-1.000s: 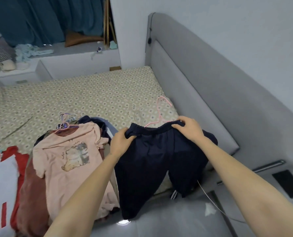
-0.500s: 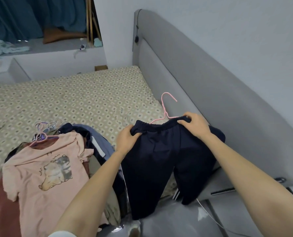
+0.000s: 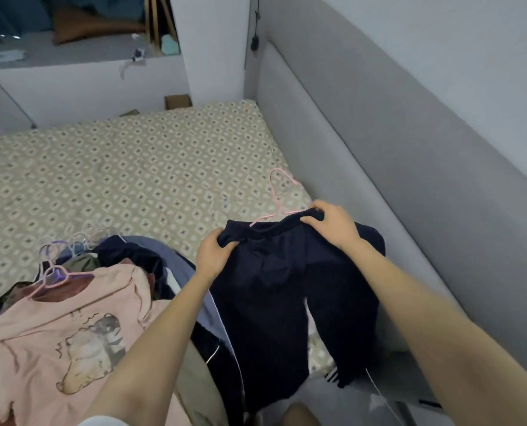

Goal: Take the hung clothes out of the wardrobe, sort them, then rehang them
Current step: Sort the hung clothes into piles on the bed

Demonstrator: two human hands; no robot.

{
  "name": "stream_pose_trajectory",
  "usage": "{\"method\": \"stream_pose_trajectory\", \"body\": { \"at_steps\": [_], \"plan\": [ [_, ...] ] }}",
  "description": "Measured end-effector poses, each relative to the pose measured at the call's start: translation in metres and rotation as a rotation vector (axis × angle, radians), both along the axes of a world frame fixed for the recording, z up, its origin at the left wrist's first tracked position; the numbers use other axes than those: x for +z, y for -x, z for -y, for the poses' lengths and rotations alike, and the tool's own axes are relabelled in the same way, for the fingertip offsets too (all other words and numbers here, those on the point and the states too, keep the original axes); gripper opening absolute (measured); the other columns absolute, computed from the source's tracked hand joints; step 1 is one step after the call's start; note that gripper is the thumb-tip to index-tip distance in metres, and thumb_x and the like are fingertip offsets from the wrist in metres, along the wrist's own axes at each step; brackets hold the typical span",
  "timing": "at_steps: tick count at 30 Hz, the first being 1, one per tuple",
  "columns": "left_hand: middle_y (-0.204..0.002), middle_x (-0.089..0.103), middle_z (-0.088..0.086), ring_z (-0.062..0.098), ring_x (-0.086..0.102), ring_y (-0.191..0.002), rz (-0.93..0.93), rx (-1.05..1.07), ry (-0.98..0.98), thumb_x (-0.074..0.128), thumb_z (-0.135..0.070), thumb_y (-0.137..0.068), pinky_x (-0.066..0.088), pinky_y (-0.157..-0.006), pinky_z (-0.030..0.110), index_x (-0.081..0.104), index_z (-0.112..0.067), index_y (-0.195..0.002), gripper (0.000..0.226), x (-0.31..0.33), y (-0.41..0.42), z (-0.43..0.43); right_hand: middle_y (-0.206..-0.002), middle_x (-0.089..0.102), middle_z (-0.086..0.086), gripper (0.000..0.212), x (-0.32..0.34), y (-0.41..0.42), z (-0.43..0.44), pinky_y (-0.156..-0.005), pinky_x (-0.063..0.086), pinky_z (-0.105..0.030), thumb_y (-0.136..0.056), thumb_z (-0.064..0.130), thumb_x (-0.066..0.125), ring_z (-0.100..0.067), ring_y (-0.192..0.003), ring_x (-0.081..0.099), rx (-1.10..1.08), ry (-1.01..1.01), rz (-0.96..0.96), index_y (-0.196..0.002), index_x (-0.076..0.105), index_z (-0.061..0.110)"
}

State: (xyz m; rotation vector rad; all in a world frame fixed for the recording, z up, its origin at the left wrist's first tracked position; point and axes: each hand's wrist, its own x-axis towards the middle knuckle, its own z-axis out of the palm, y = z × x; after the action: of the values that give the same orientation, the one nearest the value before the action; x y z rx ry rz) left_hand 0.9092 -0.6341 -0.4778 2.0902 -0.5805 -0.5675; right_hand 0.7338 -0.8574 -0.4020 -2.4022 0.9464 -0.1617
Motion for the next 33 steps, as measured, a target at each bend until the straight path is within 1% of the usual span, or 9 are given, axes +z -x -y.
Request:
{"method": "stream_pose_trajectory", "body": {
  "at_steps": [4, 7, 12, 16, 19, 23, 25, 28, 33],
  "plan": [
    [-0.085, 0.066, 0.002, 0.011, 0.057, -0.074, -0.068, 0.068, -0.019, 0.069, -0.021, -0.091, 0.041, -0.064, 0.024, 0.064, -0.008, -0.095, 0.014, -0.033, -0.029, 0.004, -0.090, 0.064, 0.005, 0.025, -0.036, -0.044, 0.011, -0.077, 0.045, -0.036, -0.089, 0.041, 0.066, -0.017, -0.088, 0.057, 0.029, -0.029, -0.013, -0.100, 0.063, 0.019],
    [-0.081, 0.063, -0.002, 0.012, 0.056, -0.074, -0.082, 0.103, -0.045, 0.070, -0.019, -0.090, 0.041, -0.065, 0.026, 0.064, -0.010, -0.093, 0.011, -0.058, -0.047, 0.012, -0.095, 0.067, 0.002, 0.025, -0.068, -0.071, 0.022, -0.072, 0.039, -0.031, -0.090, 0.038, 0.066, -0.015, -0.087, 0.055, 0.038, -0.042, -0.013, -0.103, 0.065, 0.016],
    [-0.080, 0.061, -0.001, 0.017, 0.055, -0.076, -0.102, 0.167, -0.128, 0.070, -0.018, -0.089, 0.041, -0.065, 0.022, 0.062, -0.007, -0.092, 0.014, -0.105, -0.072, 0.032, -0.092, 0.068, -0.003, 0.021, -0.124, -0.103, 0.045, -0.073, 0.043, -0.034, -0.091, 0.034, 0.065, -0.022, -0.089, 0.058, 0.067, -0.072, -0.040, -0.097, 0.066, 0.014],
    [-0.083, 0.061, -0.006, 0.022, 0.061, -0.084, -0.150, 0.203, -0.229, 0.066, -0.022, -0.091, 0.047, -0.073, 0.036, 0.058, -0.016, -0.096, 0.012, -0.151, -0.075, 0.053, -0.087, 0.068, -0.002, 0.019, -0.177, -0.118, 0.063, -0.082, 0.046, -0.042, -0.090, 0.034, 0.066, -0.023, -0.085, 0.058, 0.069, -0.048, -0.081, -0.092, 0.064, 0.015],
    [-0.096, 0.065, -0.001, 0.026, 0.063, -0.094, -0.151, 0.240, -0.290, 0.062, -0.020, -0.093, 0.045, -0.078, 0.035, 0.055, -0.016, -0.105, 0.014, -0.182, -0.068, 0.061, -0.084, 0.067, -0.002, 0.018, -0.214, -0.127, 0.067, -0.082, 0.045, -0.041, -0.090, 0.032, 0.066, -0.023, -0.083, 0.057, 0.055, -0.017, -0.101, -0.091, 0.065, 0.014],
    [-0.133, 0.059, 0.004, 0.025, 0.055, -0.122, -0.129, 0.254, -0.324, 0.064, -0.020, -0.093, 0.041, -0.102, 0.038, 0.049, -0.014, -0.135, 0.045, -0.206, -0.061, 0.058, -0.081, 0.065, -0.001, 0.015, -0.245, -0.136, 0.067, -0.084, 0.043, -0.040, -0.090, 0.029, 0.065, -0.023, -0.084, 0.056, 0.070, 0.071, -0.139, -0.089, 0.064, 0.014],
    [-0.145, 0.050, 0.005, 0.024, 0.047, -0.133, -0.057, 0.215, -0.339, 0.064, -0.021, -0.093, 0.036, -0.111, 0.041, 0.042, -0.013, -0.144, 0.056, -0.208, -0.058, 0.050, -0.085, 0.065, -0.003, 0.014, -0.251, -0.142, 0.067, -0.086, 0.041, -0.039, -0.091, 0.027, 0.064, -0.025, -0.088, 0.056, 0.087, 0.103, -0.187, -0.092, 0.065, 0.013],
    [-0.151, 0.043, 0.008, 0.026, 0.037, -0.141, 0.074, 0.118, -0.333, 0.063, -0.020, -0.094, 0.030, -0.116, 0.044, 0.040, -0.010, -0.147, 0.059, -0.201, -0.057, 0.034, -0.101, 0.064, -0.007, 0.015, -0.252, -0.151, 0.063, -0.091, 0.039, -0.039, -0.092, 0.021, 0.062, -0.027, -0.101, 0.054, 0.108, 0.107, -0.225, -0.103, 0.065, 0.012],
    [-0.158, 0.032, 0.008, 0.028, 0.026, -0.148, 0.235, 0.011, -0.453, 0.058, -0.025, -0.097, 0.020, -0.119, 0.051, 0.035, -0.017, -0.152, 0.059, -0.181, -0.058, 0.008, -0.133, 0.053, -0.010, 0.038, -0.238, -0.160, 0.046, -0.112, 0.027, -0.043, -0.091, 0.019, 0.062, -0.030, -0.129, 0.041, 0.177, 0.090, -0.215, -0.128, 0.059, 0.012]
  ]
}}
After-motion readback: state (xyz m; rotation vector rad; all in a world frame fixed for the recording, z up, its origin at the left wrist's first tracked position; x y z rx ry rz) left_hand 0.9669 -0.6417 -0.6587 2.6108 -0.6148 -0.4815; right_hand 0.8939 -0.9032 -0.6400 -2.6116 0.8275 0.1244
